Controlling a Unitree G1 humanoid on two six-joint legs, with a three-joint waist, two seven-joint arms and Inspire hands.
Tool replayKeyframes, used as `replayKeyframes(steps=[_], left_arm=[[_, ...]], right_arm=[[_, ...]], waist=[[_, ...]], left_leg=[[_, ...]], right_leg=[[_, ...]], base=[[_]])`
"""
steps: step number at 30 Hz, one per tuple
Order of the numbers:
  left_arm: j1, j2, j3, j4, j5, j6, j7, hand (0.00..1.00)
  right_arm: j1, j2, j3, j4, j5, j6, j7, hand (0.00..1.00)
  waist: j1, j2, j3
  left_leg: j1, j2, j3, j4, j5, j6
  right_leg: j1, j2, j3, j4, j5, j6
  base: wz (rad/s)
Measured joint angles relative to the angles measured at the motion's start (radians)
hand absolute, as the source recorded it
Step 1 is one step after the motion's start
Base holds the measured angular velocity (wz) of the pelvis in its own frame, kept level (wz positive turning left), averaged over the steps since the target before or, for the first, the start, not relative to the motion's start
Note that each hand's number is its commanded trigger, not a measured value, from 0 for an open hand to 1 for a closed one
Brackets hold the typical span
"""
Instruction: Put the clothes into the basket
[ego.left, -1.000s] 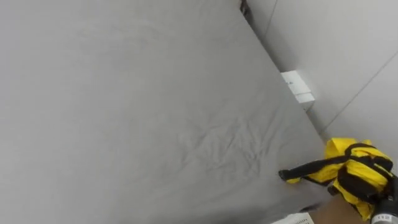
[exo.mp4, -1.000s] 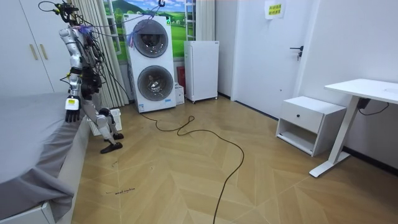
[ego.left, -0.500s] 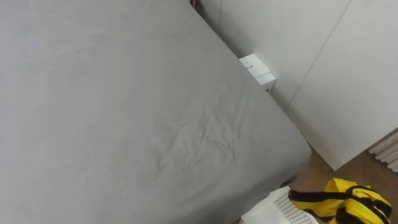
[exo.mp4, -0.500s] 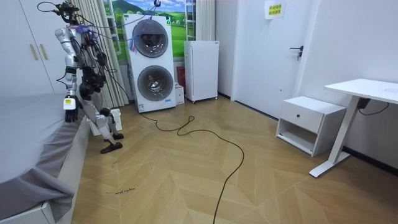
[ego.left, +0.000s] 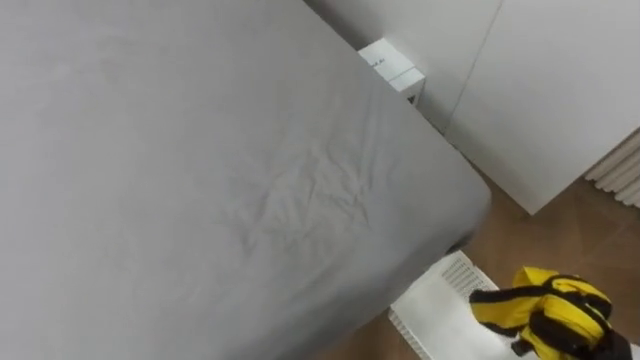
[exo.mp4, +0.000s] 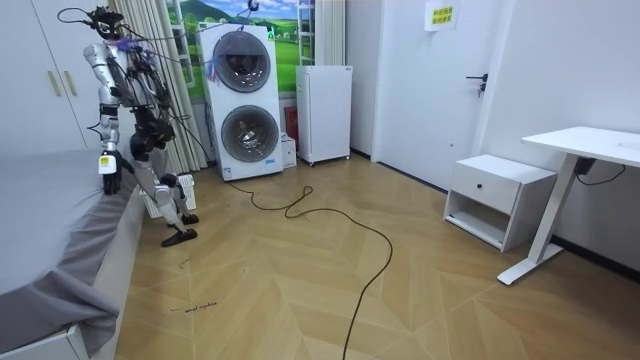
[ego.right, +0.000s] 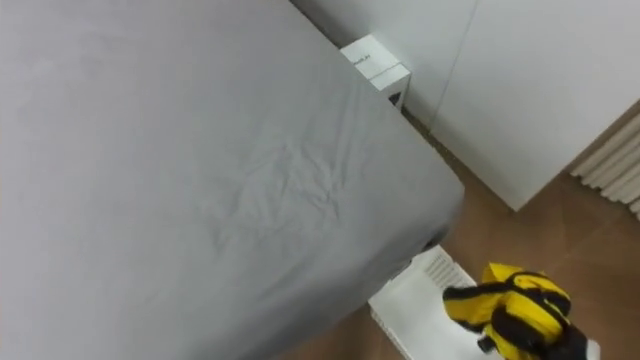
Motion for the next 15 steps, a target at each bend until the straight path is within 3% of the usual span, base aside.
replayKeyframes(steps=[4,5,7,8,13,15], left_arm=[[-0.036,0.000,-0.049,0.017,-0.023,-0.001,0.000,0.00],[-0.038,0.000,-0.055,0.018,-0.023,-0.001,0.000,0.00],[-0.060,0.000,-0.069,0.037,-0.030,-0.005,0.002,0.00],[-0.083,0.000,-0.078,0.059,-0.048,-0.006,0.003,0.00],[-0.128,0.002,-0.121,0.092,-0.084,-0.018,0.002,0.00],[-0.135,0.004,-0.123,0.092,-0.085,-0.020,0.002,0.00]], right_arm=[[-0.080,-0.035,-0.001,0.089,0.000,-0.018,-0.022,1.00],[-0.089,-0.038,0.000,0.102,0.000,-0.019,-0.023,0.96],[-0.111,-0.048,0.000,0.138,0.027,-0.021,-0.024,0.55],[-0.118,-0.055,0.000,0.158,0.037,-0.024,-0.032,0.00],[-0.184,-0.104,0.000,0.193,0.069,-0.037,-0.045,0.00],[-0.210,-0.110,-0.001,0.217,0.073,-0.038,-0.052,0.00]], waist=[[0.004,0.034,-0.0012],[0.004,0.037,-0.0004],[0.009,0.045,-0.0005],[0.011,0.050,-0.0010],[0.034,0.077,-0.0007],[0.034,0.078,-0.0002]], left_leg=[[-0.054,-0.007,-0.016,0.001,0.010,0.007],[-0.058,-0.007,-0.017,0.001,0.010,0.008],[-0.076,-0.008,-0.026,0.002,0.011,0.009],[-0.085,-0.009,-0.036,0.005,0.012,0.009],[-0.118,-0.010,-0.037,0.008,0.018,0.016],[-0.125,-0.011,-0.038,0.009,0.021,0.018]], right_leg=[[-0.043,-0.014,-0.027,0.004,0.001,0.000],[-0.047,-0.014,-0.028,0.006,0.001,0.001],[-0.060,-0.018,-0.040,0.008,0.001,0.001],[-0.061,-0.021,-0.049,0.005,0.001,0.001],[-0.103,-0.033,-0.054,0.026,-0.001,0.004],[-0.111,-0.036,-0.067,0.034,-0.001,0.004]], base=[[0.12],[0.08],[0.15],[0.20],[0.05],[0.09]])
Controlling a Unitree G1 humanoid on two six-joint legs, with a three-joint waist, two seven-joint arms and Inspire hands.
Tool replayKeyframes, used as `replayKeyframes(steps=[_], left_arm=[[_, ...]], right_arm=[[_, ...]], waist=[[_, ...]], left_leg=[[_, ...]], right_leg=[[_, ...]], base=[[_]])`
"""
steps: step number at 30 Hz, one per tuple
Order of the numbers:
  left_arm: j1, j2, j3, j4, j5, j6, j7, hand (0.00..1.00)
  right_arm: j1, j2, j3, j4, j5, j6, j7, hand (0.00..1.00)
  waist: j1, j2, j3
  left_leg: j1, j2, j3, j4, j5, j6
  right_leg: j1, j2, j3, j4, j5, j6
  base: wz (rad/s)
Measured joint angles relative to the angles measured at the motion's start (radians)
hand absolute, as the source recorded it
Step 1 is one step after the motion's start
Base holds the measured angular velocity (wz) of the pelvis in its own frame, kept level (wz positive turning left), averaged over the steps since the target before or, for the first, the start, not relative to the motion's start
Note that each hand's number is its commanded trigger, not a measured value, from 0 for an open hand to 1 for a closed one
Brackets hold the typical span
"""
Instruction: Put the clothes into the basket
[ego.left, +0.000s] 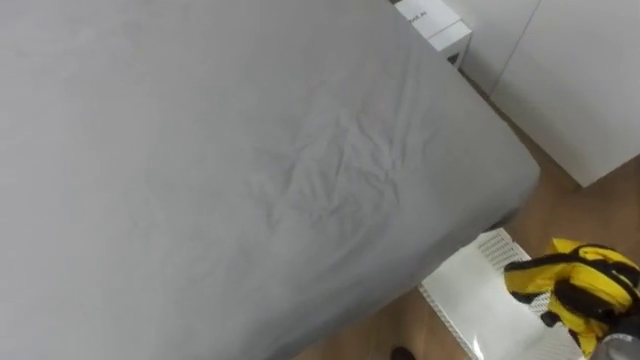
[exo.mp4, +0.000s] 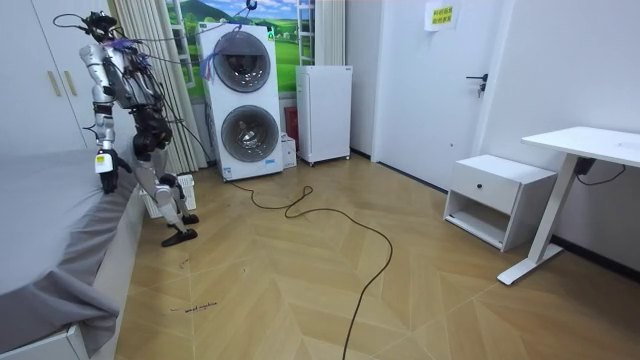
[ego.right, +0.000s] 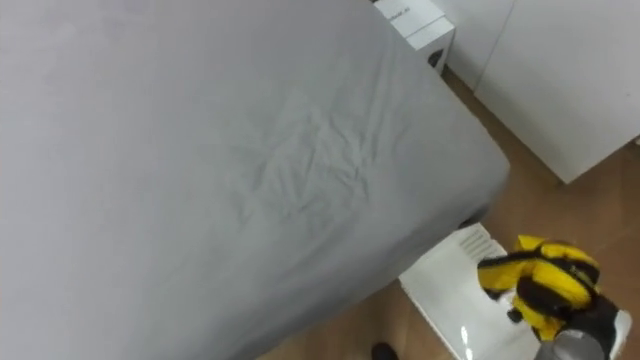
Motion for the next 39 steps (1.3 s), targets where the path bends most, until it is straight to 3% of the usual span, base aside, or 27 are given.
replayKeyframes(steps=[2,5,22,27,28,29,39], left_arm=[[-0.005,0.000,-0.002,0.000,0.000,-0.009,-0.001,0.00],[-0.015,0.000,-0.005,0.005,0.000,-0.030,-0.002,0.00],[-0.003,0.009,-0.019,0.002,0.001,-0.065,-0.011,0.00],[0.004,0.024,-0.019,-0.016,0.001,-0.087,-0.015,0.00],[0.004,0.031,-0.019,-0.016,0.001,-0.088,-0.023,0.00],[0.006,0.037,-0.018,-0.017,0.001,-0.089,-0.027,0.00],[0.047,0.053,0.022,-0.056,0.004,-0.102,-0.045,0.00]], right_arm=[[-0.018,-0.007,0.000,0.012,0.006,-0.001,-0.001,0.00],[-0.018,-0.024,-0.001,0.014,0.032,-0.003,-0.001,0.00],[-0.007,-0.053,-0.032,0.052,0.037,-0.048,-0.002,0.00],[0.024,-0.054,-0.030,0.052,0.088,-0.049,-0.022,0.00],[0.028,-0.054,-0.030,0.052,0.089,-0.049,-0.022,0.00],[0.036,-0.054,-0.030,0.052,0.089,-0.049,-0.021,0.00],[0.120,-0.037,-0.027,0.052,0.093,-0.046,-0.014,0.00]], waist=[[-0.002,0.001,-0.0001],[-0.002,0.001,0.0003],[0.012,-0.001,0.0001],[0.028,-0.016,0.0018],[0.028,-0.029,0.0078],[0.030,-0.031,0.0009],[0.041,-0.093,-0.0068]], left_leg=[[-0.006,-0.003,-0.013,0.001,0.006,0.002],[-0.017,-0.016,-0.031,0.001,0.016,0.009],[-0.014,-0.015,-0.032,0.005,0.019,0.013],[0.011,-0.017,-0.042,0.005,0.019,0.013],[0.020,-0.017,-0.048,0.005,0.019,0.013],[0.027,-0.017,-0.052,0.005,0.019,0.012],[0.100,-0.018,-0.100,-0.013,0.017,0.009]], right_leg=[[-0.004,-0.013,-0.040,0.001,0.000,0.000],[-0.009,-0.025,-0.058,0.002,-0.009,0.002],[0.000,-0.030,-0.071,0.000,-0.012,0.006],[0.033,-0.037,-0.099,-0.005,-0.015,0.004],[0.044,-0.036,-0.102,-0.014,-0.015,0.004],[0.053,-0.036,-0.105,-0.019,-0.015,0.004],[0.170,-0.034,-0.146,-0.073,-0.005,0.005]], base=[[0.13],[0.21],[0.01],[0.11],[0.10],[0.11],[0.15]])
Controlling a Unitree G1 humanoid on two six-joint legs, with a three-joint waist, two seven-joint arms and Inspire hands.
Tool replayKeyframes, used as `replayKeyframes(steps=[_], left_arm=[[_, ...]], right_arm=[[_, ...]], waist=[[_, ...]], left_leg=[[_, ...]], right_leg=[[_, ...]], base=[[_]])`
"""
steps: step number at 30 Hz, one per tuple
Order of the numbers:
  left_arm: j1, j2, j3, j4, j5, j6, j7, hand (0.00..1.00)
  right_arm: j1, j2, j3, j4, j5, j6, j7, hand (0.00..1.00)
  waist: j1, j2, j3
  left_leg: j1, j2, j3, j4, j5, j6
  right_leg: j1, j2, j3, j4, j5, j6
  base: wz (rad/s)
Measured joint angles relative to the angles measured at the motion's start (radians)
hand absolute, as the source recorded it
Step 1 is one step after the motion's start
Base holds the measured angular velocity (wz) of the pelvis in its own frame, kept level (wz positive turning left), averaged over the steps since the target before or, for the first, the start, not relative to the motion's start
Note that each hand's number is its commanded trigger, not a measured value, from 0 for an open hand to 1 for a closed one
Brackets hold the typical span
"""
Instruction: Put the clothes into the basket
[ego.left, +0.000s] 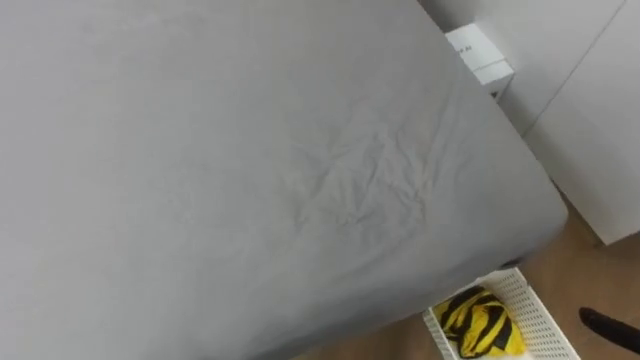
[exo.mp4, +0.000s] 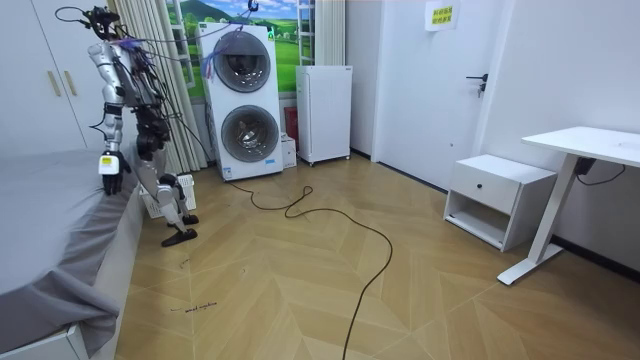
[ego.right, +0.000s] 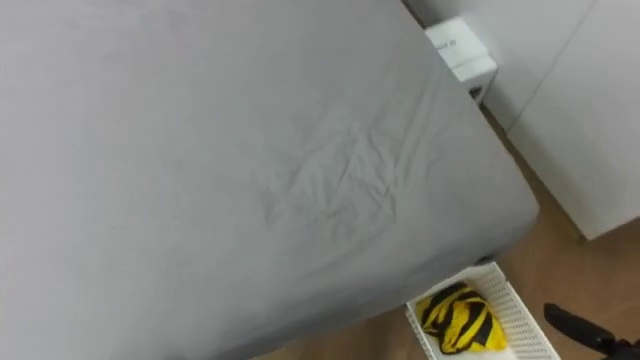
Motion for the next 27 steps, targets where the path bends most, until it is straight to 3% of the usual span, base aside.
replayKeyframes(steps=[1,3,5,7,8,12,14,20,27], left_arm=[[0.003,0.002,-0.001,0.000,0.001,0.000,0.000,0.00],[0.003,0.003,0.006,-0.001,0.004,0.000,0.001,0.00],[0.017,0.000,0.021,-0.016,0.031,-0.001,0.004,0.00],[0.030,-0.003,0.027,-0.033,0.057,-0.001,0.005,0.00],[0.029,-0.008,0.034,-0.037,0.070,-0.001,0.008,0.00],[0.030,-0.043,0.038,-0.036,0.103,-0.015,0.041,0.00],[0.029,-0.069,0.054,-0.036,0.105,-0.039,0.049,0.00],[0.030,-0.098,0.057,-0.037,0.109,-0.060,0.045,0.00],[0.030,-0.105,0.057,-0.037,0.112,-0.062,0.035,0.00]], right_arm=[[0.010,0.002,0.018,-0.004,0.014,0.000,0.001,0.00],[0.029,0.025,0.042,-0.029,0.027,0.000,0.005,0.00],[0.045,0.069,0.088,-0.043,0.050,0.001,0.048,0.00],[0.069,0.093,0.127,-0.042,0.051,0.009,0.087,0.00],[0.082,0.109,0.150,-0.037,0.053,0.009,0.108,0.00],[0.099,0.174,0.222,0.004,0.047,0.009,0.183,0.00],[0.094,0.208,0.247,0.049,0.041,0.011,0.230,0.00],[0.101,0.212,0.357,0.132,-0.059,0.046,0.310,0.00],[0.090,0.212,0.391,0.180,-0.155,0.074,0.321,0.00]], waist=[[0.005,-0.013,0.0025],[0.014,-0.026,-0.0031],[0.019,-0.053,-0.0091],[0.028,-0.066,-0.0162],[0.038,-0.069,-0.0184],[0.045,-0.069,-0.0127],[0.066,-0.064,-0.0105],[0.079,-0.065,-0.0010],[0.115,-0.066,0.0018]], left_leg=[[0.013,0.001,-0.004,-0.003,0.000,-0.001],[0.028,0.000,-0.007,-0.005,-0.001,-0.002],[0.047,0.001,-0.013,-0.007,-0.002,-0.006],[0.063,0.005,-0.040,-0.009,-0.003,-0.008],[0.072,0.005,-0.052,-0.009,-0.004,-0.009],[0.112,-0.001,-0.092,-0.016,-0.005,-0.009],[0.113,-0.003,-0.110,-0.018,-0.006,-0.010],[0.118,-0.024,-0.167,-0.020,-0.006,-0.011],[0.124,-0.032,-0.190,-0.026,-0.007,-0.009]], right_leg=[[0.017,0.000,-0.003,-0.001,0.000,0.000],[0.041,0.001,-0.011,-0.017,-0.001,0.000],[0.072,0.004,-0.021,-0.044,0.000,-0.001],[0.105,0.004,-0.034,-0.062,0.001,-0.002],[0.130,0.004,-0.043,-0.072,0.003,-0.001],[0.191,0.002,-0.071,-0.090,0.008,0.000],[0.206,0.002,-0.082,-0.103,0.007,0.000],[0.240,-0.011,-0.139,-0.105,-0.012,0.004],[0.248,-0.017,-0.154,-0.105,-0.017,0.009]], base=[[0.06],[0.08],[0.13],[0.31],[0.32],[0.37],[0.16],[0.29],[0.10]])
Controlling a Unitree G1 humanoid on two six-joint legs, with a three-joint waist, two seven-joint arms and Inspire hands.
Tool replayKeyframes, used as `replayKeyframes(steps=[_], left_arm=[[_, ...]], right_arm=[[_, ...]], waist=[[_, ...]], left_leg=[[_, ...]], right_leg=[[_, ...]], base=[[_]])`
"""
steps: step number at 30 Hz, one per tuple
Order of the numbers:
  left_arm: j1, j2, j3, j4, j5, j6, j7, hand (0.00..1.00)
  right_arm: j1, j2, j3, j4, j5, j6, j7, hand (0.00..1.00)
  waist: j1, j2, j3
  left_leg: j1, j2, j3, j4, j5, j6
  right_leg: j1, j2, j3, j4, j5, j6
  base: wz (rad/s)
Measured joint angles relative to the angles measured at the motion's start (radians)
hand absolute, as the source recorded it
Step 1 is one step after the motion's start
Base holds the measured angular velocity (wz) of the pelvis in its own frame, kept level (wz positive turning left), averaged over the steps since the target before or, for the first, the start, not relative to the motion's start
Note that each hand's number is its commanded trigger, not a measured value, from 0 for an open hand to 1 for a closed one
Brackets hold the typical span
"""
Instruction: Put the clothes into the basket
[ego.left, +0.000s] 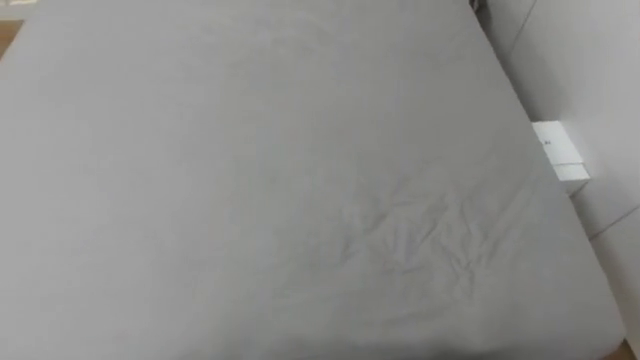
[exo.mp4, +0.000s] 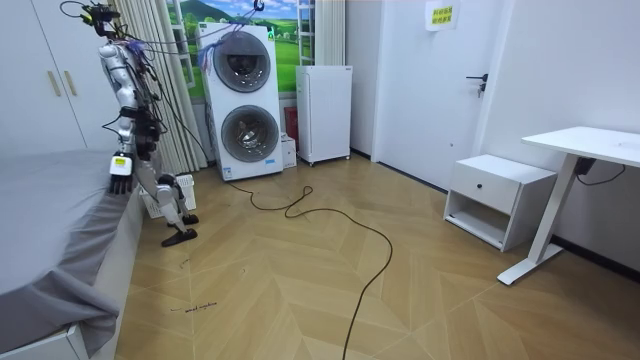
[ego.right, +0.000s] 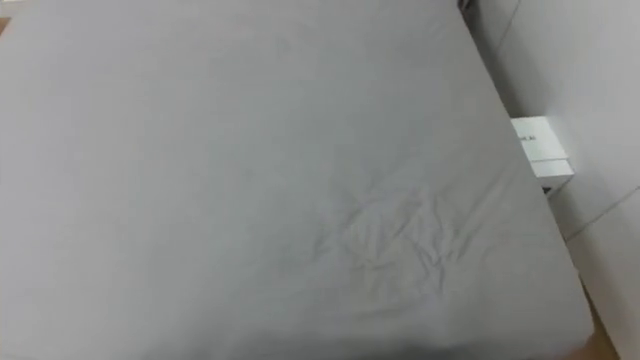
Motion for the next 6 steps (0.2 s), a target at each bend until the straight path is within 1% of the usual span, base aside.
replayKeyframes(steps=[1,2,6], left_arm=[[0.000,0.000,0.000,0.000,0.010,0.000,0.000,0.00],[0.001,0.000,0.000,0.000,0.015,0.000,0.001,0.00],[0.006,-0.002,0.018,0.000,0.041,0.000,0.001,0.00]], right_arm=[[0.001,0.000,0.002,0.007,-0.001,0.001,0.000,0.00],[0.003,0.000,0.009,0.007,-0.001,0.002,0.000,0.00],[0.002,0.001,0.018,0.006,-0.029,0.005,0.000,0.00]], waist=[[0.002,-0.001,0.0005],[0.004,-0.001,0.0018],[0.009,-0.002,0.0017]], left_leg=[[0.000,-0.001,-0.009,0.000,0.000,0.001],[0.002,-0.001,-0.012,0.000,-0.002,0.002],[0.002,-0.001,-0.014,0.001,-0.003,0.002]], right_leg=[[0.004,-0.001,-0.013,0.000,0.000,0.000],[0.010,-0.001,-0.014,0.000,0.000,0.001],[0.012,-0.001,-0.015,0.001,-0.001,0.001]], base=[[0.16],[0.14],[0.01]])
